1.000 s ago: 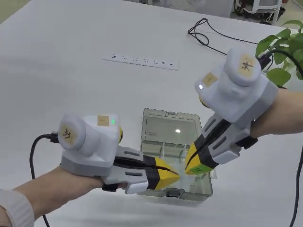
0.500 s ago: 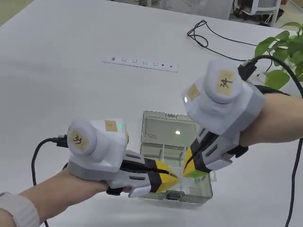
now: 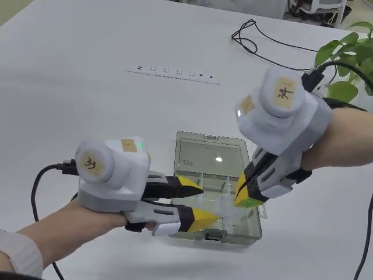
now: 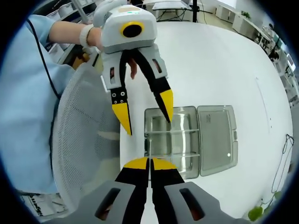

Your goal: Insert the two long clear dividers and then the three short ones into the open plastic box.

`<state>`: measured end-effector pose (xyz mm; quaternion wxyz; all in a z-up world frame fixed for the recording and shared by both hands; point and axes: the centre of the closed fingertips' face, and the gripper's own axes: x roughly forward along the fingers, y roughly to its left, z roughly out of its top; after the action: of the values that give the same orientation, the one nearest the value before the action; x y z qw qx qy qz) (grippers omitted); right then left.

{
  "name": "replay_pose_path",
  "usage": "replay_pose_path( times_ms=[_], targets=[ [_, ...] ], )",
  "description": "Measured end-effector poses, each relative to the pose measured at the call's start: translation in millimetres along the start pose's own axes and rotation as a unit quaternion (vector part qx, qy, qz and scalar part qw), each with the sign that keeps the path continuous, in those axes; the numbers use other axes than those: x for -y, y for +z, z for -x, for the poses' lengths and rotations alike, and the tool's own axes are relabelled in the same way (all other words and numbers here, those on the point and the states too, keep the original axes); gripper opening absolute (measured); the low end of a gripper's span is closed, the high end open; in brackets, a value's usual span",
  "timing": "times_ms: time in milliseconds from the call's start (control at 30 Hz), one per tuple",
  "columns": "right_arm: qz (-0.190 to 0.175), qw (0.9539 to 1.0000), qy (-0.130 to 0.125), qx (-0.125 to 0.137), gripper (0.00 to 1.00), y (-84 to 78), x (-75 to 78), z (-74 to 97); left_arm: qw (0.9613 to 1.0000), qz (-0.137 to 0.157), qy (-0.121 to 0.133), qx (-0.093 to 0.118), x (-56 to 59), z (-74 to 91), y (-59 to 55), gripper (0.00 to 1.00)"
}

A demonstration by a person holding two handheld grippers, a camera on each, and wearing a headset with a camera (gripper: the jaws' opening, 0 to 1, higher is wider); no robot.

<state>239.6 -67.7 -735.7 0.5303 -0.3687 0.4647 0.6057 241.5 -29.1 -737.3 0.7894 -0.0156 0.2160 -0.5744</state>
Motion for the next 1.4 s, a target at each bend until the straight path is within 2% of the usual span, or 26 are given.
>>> replay_pose_path(
  times_ms=[67, 267, 433, 533, 667, 700, 833, 1033, 1400],
  targets=[
    [-0.002, 1.0000, -0.004, -0.004, 0.02, -5.6, 3.7, 0.4, 0.9999, -0.002, 0.008, -0.007, -3.5, 1.8, -2.8, 0.41],
    [-0.020, 0.9996, -0.016, -0.011, 0.02, -18.9, 14.6, 1.6, 0.9994, -0.003, 0.033, -0.009, -11.4, 8.4, -9.4, 0.56],
    [-0.025, 0.9990, -0.029, -0.023, 0.02, -30.8, 25.1, 0.6, 0.9983, -0.001, 0.053, -0.024, -17.8, 14.0, -18.2, 0.71],
    [-0.023, 0.9986, -0.036, -0.030, 0.02, -36.6, 31.8, -2.2, 0.9969, 0.000, 0.073, -0.028, -24.8, 18.9, -22.2, 0.80],
    [-0.020, 0.9981, -0.044, -0.037, 0.02, -39.8, 35.6, -3.2, 0.9943, -0.003, 0.100, -0.036, -33.9, 24.2, -27.5, 0.98],
    [-0.019, 0.9981, -0.045, -0.039, 0.02, -40.5, 36.1, -3.7, 0.9938, -0.006, 0.104, -0.037, -34.9, 25.4, -28.9, 1.00],
    [-0.014, 0.9981, -0.048, -0.037, 0.02, -40.9, 38.5, -7.0, 0.9930, -0.011, 0.107, -0.047, -34.7, 31.5, -35.9, 1.00],
    [-0.013, 0.9983, -0.045, -0.033, 0.02, -37.4, 36.6, -8.1, 0.9930, -0.003, 0.109, -0.045, -34.5, 36.0, -40.3, 1.00],
    [-0.007, 0.9984, -0.042, -0.037, 0.02, -34.0, 29.7, -12.6, 0.9933, 0.006, 0.108, -0.042, -33.2, 35.8, -40.8, 0.97]
  ],
)
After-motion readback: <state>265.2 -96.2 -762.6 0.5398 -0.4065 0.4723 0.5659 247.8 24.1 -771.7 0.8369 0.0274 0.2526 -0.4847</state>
